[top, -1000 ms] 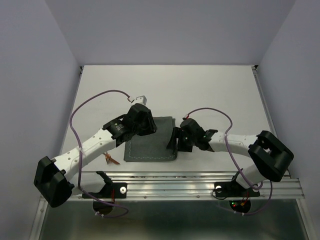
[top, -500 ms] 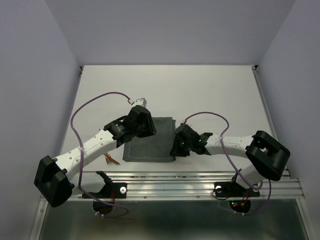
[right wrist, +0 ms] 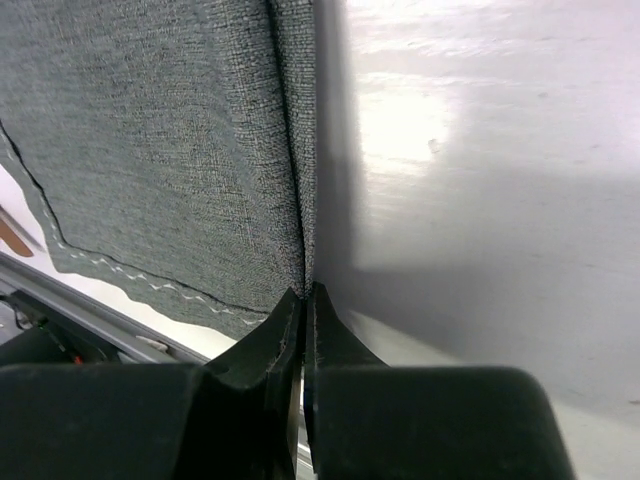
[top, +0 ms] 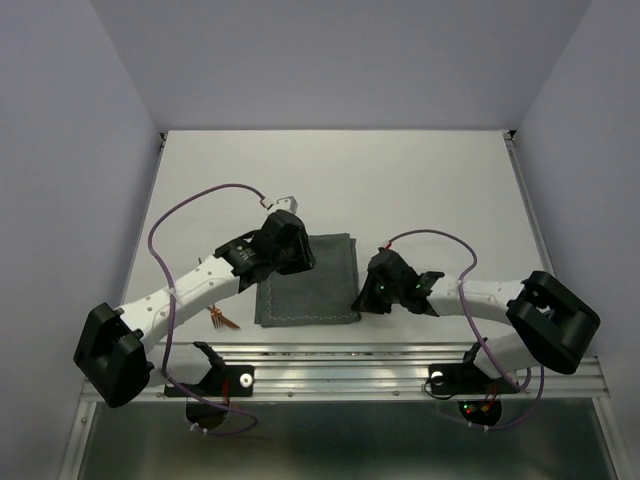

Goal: Fold the napkin into a case and place the utensils inside
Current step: Smooth out the lower triangle-folded napkin at the center of the board, then move the lower triangle-folded napkin to the center of the board.

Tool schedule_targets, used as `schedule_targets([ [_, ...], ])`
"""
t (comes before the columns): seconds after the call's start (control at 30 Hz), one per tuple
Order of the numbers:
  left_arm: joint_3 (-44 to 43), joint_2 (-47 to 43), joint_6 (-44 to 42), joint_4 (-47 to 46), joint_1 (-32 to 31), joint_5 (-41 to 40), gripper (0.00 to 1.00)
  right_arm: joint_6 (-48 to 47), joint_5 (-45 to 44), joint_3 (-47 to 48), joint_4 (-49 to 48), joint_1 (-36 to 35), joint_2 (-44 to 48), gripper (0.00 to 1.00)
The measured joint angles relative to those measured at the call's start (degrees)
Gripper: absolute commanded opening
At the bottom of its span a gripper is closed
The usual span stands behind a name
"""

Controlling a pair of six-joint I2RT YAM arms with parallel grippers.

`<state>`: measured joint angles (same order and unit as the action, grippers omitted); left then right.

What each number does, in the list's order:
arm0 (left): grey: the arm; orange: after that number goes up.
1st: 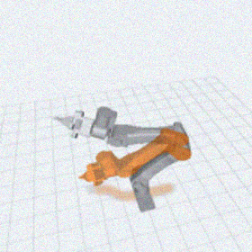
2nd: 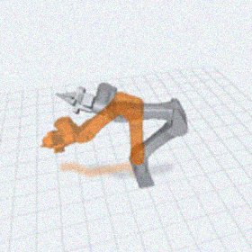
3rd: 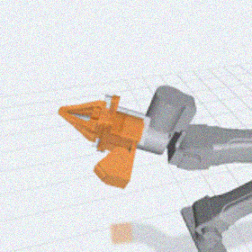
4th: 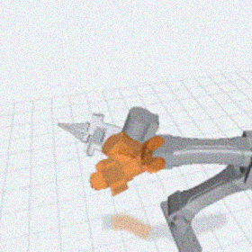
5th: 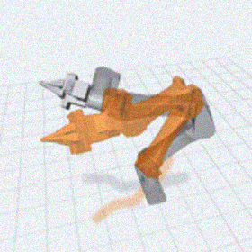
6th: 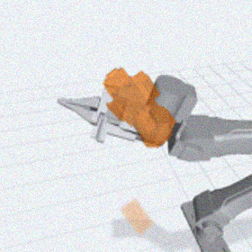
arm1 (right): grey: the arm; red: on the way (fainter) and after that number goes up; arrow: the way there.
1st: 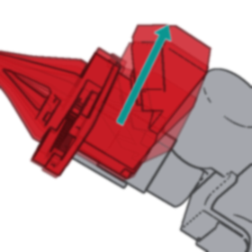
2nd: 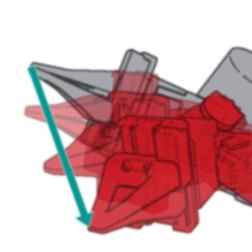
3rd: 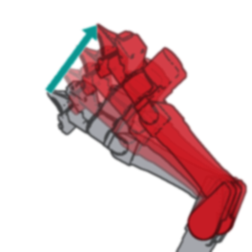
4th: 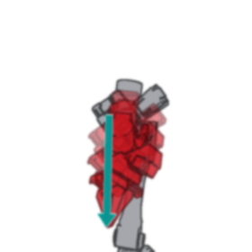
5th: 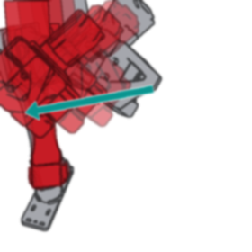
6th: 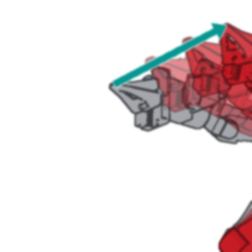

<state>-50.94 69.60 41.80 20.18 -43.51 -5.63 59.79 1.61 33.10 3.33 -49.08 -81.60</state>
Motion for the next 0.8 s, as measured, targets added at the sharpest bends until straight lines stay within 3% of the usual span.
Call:
schedule_targets([
  [0.13,0.0,1.1,-0.3,-0.4,0.1,0.0,0.45,-0.3,1.9,-1.4,-1.5,2.1,1.1,0.02],
  [0.23,0.0,2.0,-0.7,-0.6,0.5,0.0,0.47,-1.0,2.5,-1.4,-2.3,2.7,1.3,0.12],
  [0.27,0.0,2.3,-0.8,-0.6,0.7,0.0,0.47,-1.1,2.6,-1.4,-2.4,2.8,1.3,0.21],
  [0.33,0.0,2.6,-1.1,-0.6,1.3,-0.1,0.57,-1.4,2.8,-1.4,-2.5,3.1,1.5,0.32],
  [0.4,0.5,2.6,-1.5,-0.9,2.6,-0.1,0.68,-1.9,2.9,-1.5,-2.5,3.7,1.9,0.51],
  [0.47,2.3,2.2,-2.0,-1.3,4.4,-0.3,0.73,-2.2,2.9,-1.8,-2.5,4.5,2.6,0.55],
  [0.63,6.6,1.2,-3.3,-1.1,10.6,0.3,0.72,-3.7,3.0,-2.1,-2.3,7.8,4.9,0.56],
  [0.77,6.7,1.9,-4.8,-2.3,15.5,0.6,0.61,-5.1,3.0,-2.0,-1.8,10.5,5.6,0.52],
  [0.8,6.4,2.8,-5.1,-3.0,16.7,0.6,0.54,-5.6,3.0,-1.8,-1.4,10.9,5.6,0.51],
])
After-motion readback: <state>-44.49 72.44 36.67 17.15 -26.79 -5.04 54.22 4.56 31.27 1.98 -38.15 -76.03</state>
